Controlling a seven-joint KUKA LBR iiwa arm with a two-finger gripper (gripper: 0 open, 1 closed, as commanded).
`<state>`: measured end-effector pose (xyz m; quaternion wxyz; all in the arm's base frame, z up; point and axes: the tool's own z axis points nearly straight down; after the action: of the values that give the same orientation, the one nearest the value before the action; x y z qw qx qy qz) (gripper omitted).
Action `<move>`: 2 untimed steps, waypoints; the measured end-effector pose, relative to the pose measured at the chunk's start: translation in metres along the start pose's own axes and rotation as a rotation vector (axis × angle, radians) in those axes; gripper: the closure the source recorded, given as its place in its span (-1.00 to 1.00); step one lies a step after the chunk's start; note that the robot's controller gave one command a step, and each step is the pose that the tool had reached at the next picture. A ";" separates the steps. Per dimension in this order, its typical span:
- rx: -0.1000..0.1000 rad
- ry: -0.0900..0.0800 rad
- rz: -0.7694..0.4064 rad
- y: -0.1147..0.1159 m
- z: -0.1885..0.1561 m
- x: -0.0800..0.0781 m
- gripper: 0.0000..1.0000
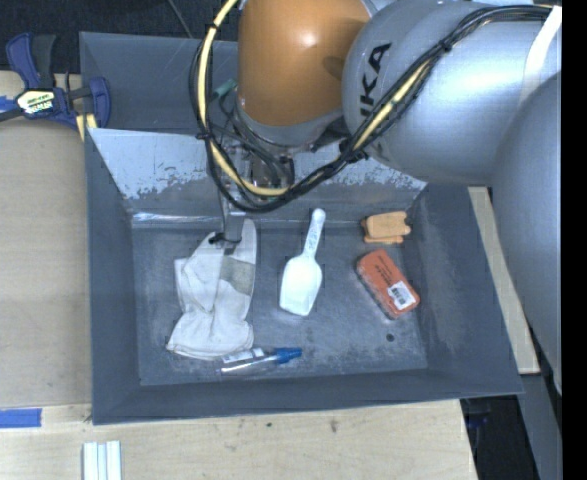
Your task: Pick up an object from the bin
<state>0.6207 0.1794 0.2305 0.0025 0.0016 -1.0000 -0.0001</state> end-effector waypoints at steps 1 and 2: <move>-0.001 -0.009 0.003 -0.001 -0.006 -0.001 -1.00; 0.000 -0.010 -0.128 -0.007 0.057 0.004 -1.00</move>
Offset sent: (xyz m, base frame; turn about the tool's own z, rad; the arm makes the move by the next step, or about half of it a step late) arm -0.0140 -0.0179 -0.1605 -0.3356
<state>0.6168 0.1721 0.1739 -0.0027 0.0654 -0.9979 -0.0003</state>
